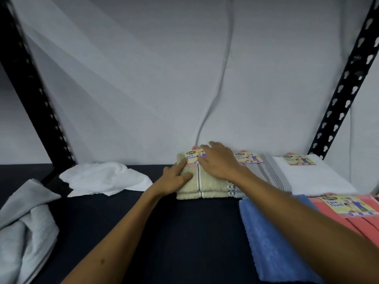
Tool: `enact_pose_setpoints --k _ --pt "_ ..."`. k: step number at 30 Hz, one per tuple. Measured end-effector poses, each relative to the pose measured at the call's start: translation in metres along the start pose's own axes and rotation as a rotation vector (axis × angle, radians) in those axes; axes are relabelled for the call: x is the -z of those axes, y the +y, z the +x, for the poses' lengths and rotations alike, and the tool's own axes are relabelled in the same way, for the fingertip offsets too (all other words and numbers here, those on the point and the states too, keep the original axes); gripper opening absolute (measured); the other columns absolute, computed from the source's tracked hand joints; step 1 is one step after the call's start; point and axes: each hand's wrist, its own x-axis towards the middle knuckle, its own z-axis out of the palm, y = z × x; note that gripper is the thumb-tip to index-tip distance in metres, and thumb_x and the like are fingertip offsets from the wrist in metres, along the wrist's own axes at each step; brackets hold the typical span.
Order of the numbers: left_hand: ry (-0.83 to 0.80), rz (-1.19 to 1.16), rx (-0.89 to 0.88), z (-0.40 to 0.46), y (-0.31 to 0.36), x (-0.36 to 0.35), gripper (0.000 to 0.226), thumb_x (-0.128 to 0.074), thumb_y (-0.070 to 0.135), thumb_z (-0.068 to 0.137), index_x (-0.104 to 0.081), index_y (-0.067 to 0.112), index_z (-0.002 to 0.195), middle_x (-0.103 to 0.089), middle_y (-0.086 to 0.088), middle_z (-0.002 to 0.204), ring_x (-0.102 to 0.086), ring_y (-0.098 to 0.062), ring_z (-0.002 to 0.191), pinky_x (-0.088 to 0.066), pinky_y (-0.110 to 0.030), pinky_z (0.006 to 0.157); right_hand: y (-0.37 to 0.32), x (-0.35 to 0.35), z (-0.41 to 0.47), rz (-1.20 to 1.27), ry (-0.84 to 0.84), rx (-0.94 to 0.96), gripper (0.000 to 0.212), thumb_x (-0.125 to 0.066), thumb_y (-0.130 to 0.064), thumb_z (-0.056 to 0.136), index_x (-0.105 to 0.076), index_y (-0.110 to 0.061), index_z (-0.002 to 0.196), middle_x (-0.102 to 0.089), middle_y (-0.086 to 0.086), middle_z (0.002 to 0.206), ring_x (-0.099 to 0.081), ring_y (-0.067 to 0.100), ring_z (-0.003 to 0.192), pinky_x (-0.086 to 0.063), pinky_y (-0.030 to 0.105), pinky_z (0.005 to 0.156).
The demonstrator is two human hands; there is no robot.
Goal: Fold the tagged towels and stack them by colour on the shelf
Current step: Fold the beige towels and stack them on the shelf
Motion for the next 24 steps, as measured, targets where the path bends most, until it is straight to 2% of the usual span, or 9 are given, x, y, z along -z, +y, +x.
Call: enact_pose_setpoints --k 2,5,7,9,13,17,20,21,24 --pt "0.019 -0.042 -0.038 0.001 -0.005 0.0 0.057 -0.039 0.034 0.103 -0.017 0.035 0.156 -0.022 -0.004 0.161 -0.007 -0.024 0.15 -0.009 -0.042 0.119 -0.006 -0.012 0.006 0.095 -0.068 0.033 0.056 -0.033 -0.05 0.1 -0.03 -0.027 0.151 -0.033 0.011 0.153 -0.027 0.034 0.141 -0.026 0.05 0.113" --pt "0.1 -0.204 -0.089 0.001 -0.021 0.002 0.053 -0.036 0.032 0.105 -0.021 0.033 0.155 -0.027 0.002 0.16 -0.025 -0.013 0.146 -0.018 -0.029 0.118 -0.007 -0.03 0.008 0.085 -0.205 -0.035 0.064 -0.023 -0.067 0.095 -0.014 -0.041 0.154 -0.014 0.01 0.162 -0.01 0.039 0.147 -0.009 0.056 0.117" --pt "0.172 -0.269 -0.075 -0.001 -0.03 0.004 0.053 -0.038 0.036 0.103 -0.023 0.032 0.154 -0.04 0.005 0.153 -0.038 -0.011 0.139 -0.026 -0.033 0.117 -0.006 -0.037 0.006 0.043 -0.252 -0.068 0.069 -0.016 -0.076 0.09 -0.008 -0.047 0.153 -0.003 0.008 0.165 0.003 0.039 0.149 0.002 0.057 0.118" --pt "0.22 -0.241 -0.087 -0.002 -0.034 0.005 0.049 -0.04 0.032 0.103 -0.031 0.027 0.152 -0.051 0.008 0.142 -0.048 -0.011 0.13 -0.035 -0.029 0.109 -0.007 -0.04 0.004 0.035 -0.277 -0.084 0.073 -0.013 -0.082 0.085 -0.002 -0.052 0.151 0.007 0.006 0.165 0.013 0.039 0.148 0.009 0.058 0.117" --pt "0.286 -0.138 -0.174 -0.005 -0.032 -0.001 0.036 -0.041 0.021 0.103 -0.053 0.024 0.136 -0.063 0.014 0.116 -0.06 -0.007 0.109 -0.043 -0.013 0.085 -0.009 -0.04 -0.002 0.028 -0.281 -0.087 0.074 -0.016 -0.089 0.078 0.001 -0.062 0.145 0.017 0.005 0.163 0.02 0.043 0.146 0.01 0.06 0.116" --pt "0.371 0.02 -0.194 -0.003 -0.037 -0.009 0.032 -0.042 0.015 0.101 -0.065 0.017 0.123 -0.07 0.001 0.106 -0.063 -0.015 0.097 -0.05 -0.032 0.087 -0.008 -0.044 -0.003 0.022 -0.276 -0.089 0.075 -0.018 -0.09 0.078 -0.001 -0.063 0.145 0.016 0.006 0.163 0.022 0.044 0.145 0.009 0.062 0.116" --pt "0.369 0.339 -0.172 0.005 -0.044 -0.012 0.022 -0.046 0.015 0.096 -0.066 0.013 0.105 -0.062 -0.004 0.1 -0.055 -0.026 0.105 -0.043 -0.041 0.092 -0.007 -0.046 -0.002 0.015 -0.273 -0.083 0.074 -0.017 -0.089 0.078 -0.001 -0.062 0.145 0.012 0.007 0.164 0.019 0.043 0.146 0.01 0.06 0.116" --pt "0.34 0.466 -0.144 0.008 -0.046 -0.013 0.021 -0.048 0.022 0.095 -0.063 0.015 0.109 -0.06 -0.003 0.106 -0.05 -0.027 0.112 -0.04 -0.043 0.097 -0.007 -0.047 -0.002 0.008 -0.264 -0.08 0.074 -0.016 -0.089 0.078 0.0 -0.062 0.145 0.011 0.008 0.164 0.017 0.042 0.147 0.009 0.06 0.116" --pt "0.256 0.682 -0.085 0.015 -0.054 -0.017 0.044 -0.05 0.04 0.095 -0.048 0.017 0.133 -0.049 -0.004 0.133 -0.036 -0.027 0.135 -0.028 -0.045 0.11 -0.006 -0.051 -0.001 -0.005 -0.244 -0.073 0.073 -0.015 -0.089 0.078 0.0 -0.062 0.145 0.009 0.008 0.164 0.013 0.04 0.148 0.007 0.06 0.117"
